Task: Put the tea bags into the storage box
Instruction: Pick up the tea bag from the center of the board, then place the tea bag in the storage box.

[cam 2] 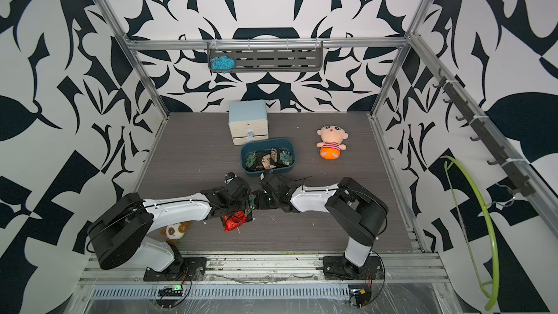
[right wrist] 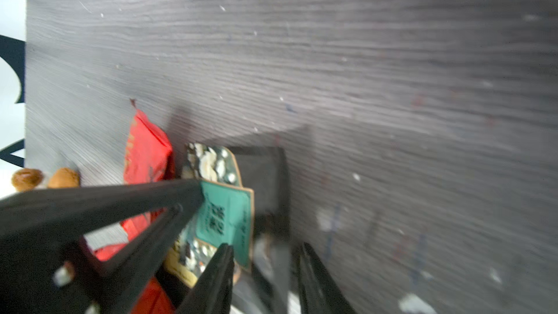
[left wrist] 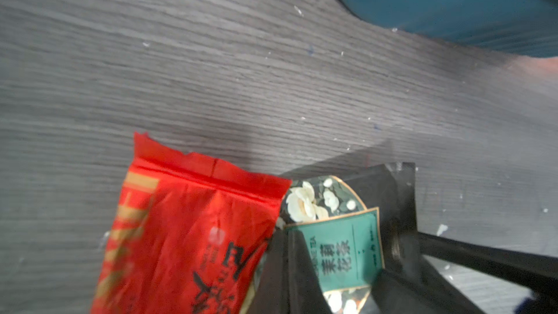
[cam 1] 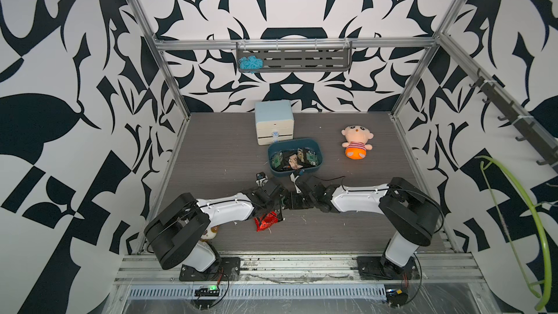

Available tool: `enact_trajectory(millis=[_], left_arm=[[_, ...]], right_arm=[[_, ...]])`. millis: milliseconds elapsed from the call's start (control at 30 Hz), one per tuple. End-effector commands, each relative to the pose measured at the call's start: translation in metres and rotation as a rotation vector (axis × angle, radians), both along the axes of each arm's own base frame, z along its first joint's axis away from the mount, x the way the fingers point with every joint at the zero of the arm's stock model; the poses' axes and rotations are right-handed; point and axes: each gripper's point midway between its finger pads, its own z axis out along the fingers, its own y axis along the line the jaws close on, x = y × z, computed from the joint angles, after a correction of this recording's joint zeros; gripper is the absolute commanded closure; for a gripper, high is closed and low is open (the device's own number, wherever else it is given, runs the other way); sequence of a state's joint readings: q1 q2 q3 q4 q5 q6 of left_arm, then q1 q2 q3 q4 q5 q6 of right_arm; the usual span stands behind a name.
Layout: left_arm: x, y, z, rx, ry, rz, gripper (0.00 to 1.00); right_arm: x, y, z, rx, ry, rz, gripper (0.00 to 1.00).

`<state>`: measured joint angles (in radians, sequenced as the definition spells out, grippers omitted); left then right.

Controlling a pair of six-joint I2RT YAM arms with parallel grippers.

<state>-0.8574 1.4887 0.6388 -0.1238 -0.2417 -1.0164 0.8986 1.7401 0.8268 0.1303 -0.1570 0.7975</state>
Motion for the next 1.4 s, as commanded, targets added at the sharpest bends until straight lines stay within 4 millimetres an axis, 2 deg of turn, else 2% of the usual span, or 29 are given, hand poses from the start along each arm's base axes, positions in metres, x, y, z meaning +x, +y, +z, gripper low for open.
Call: enact_trajectory(millis=[0,167,267,333,433,567,733,800,867,1000,1100,1200,1367], left_arm=[[-0.024,0.02,-0.032,0.073,0.115,-0.004,1.0],[-0.026,0.02,-0.035,0.075,0.121,-0.006,1.0],[-0.025,0.018,-0.031,0.064,0.113,-0.014,1.0],[-0.023,0.014,-0.023,0.048,0.101,-0.027,1.0],[-0.018,0.002,-0.002,-0.003,0.062,-0.069,1.0],[-0.006,-0.014,0.039,-0.067,-0.02,-0.122,0.98],[0.003,-0.016,0.094,-0.108,-0.149,-0.155,0.75],[0.003,-0.007,0.11,-0.098,-0.192,-0.15,0.64],[0.001,0.008,0.119,-0.066,-0.222,-0.128,0.61],[-0.012,0.044,0.12,-0.006,-0.255,-0.078,0.52],[-0.029,0.06,0.11,-0.025,-0.241,-0.067,0.45],[-0.047,0.063,0.098,-0.078,-0.211,-0.108,0.37],[-0.072,0.073,0.082,-0.105,-0.133,-0.128,0.33]], right_arm=[[-0.002,0.006,-0.006,0.005,0.029,-0.008,0.67],[0.002,0.01,-0.005,0.019,0.024,-0.016,0.84],[0.004,0.008,-0.001,0.016,0.009,-0.022,1.0],[0.005,0.003,0.002,0.0,-0.008,-0.031,1.0],[0.007,-0.011,0.012,-0.043,-0.056,-0.049,1.0],[0.01,-0.033,0.033,-0.117,-0.13,-0.071,1.0],[0.017,-0.066,0.07,-0.231,-0.231,-0.116,1.0],[0.023,-0.084,0.091,-0.291,-0.3,-0.15,1.0],[0.026,-0.095,0.111,-0.316,-0.35,-0.16,1.0],[0.039,-0.105,0.154,-0.31,-0.445,-0.176,1.0],[0.056,-0.099,0.176,-0.248,-0.46,-0.177,1.0],[0.081,-0.088,0.182,-0.119,-0.388,-0.168,1.0],[0.128,-0.068,0.178,0.09,-0.277,-0.183,1.0]])
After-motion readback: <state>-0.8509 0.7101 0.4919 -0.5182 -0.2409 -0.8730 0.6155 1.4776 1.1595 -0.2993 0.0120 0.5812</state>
